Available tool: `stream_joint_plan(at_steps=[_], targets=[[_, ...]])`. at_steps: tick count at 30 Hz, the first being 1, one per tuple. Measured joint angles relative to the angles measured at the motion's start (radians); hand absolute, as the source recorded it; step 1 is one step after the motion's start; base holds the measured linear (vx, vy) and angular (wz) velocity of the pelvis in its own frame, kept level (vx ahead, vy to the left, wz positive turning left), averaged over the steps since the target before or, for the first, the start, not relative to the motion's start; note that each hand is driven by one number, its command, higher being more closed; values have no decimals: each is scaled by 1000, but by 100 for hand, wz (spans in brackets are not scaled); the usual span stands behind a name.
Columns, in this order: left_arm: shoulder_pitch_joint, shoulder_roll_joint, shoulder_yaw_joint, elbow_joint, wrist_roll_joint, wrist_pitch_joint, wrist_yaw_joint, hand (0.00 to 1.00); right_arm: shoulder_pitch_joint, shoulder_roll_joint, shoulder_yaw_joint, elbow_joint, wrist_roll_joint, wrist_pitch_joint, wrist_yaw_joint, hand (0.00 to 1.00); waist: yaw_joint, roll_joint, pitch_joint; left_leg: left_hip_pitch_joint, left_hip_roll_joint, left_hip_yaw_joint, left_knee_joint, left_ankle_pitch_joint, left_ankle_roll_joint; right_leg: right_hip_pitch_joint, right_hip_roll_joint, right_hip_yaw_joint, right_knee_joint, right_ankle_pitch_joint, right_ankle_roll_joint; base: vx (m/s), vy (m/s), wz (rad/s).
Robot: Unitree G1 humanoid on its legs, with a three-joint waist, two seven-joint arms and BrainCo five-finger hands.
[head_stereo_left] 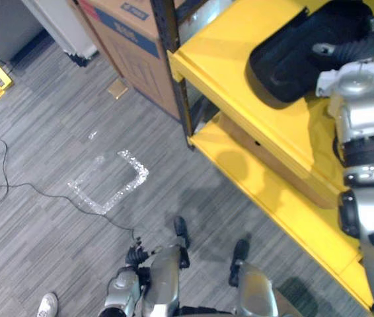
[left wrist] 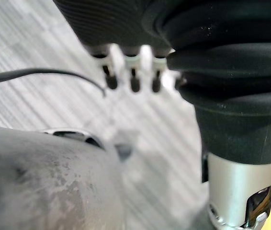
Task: Walk over and take plastic housings, then place them on the shelf
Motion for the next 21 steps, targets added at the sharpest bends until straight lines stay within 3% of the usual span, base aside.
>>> stream_joint_plan(at_steps=[8, 17, 21], targets=[[0, 0, -7, -9, -7, 3, 0, 0, 0, 9, 0, -1, 0, -60, -10, 0, 12, 0, 0, 0, -2, -10, 1, 1, 0, 5, 1, -6, 1, -4, 0, 10, 3, 1], [0, 0, -8, -9, -8, 2, 0, 0, 0, 38, -1, -4, -22, -64, -80, 0, 13, 6, 3, -1, -6, -31, 3, 1, 0, 15, -2, -27, 5, -15, 0, 17, 2, 6], [0, 0, -7, -8, -8, 0, -1, 0, 0, 45, -1, -4, -67, -66, -158, 0, 20, 16, 6, -4, -6, -34, 3, 1, -1, 14, -1, -29, 7, -18, 0, 30, 0, 3]])
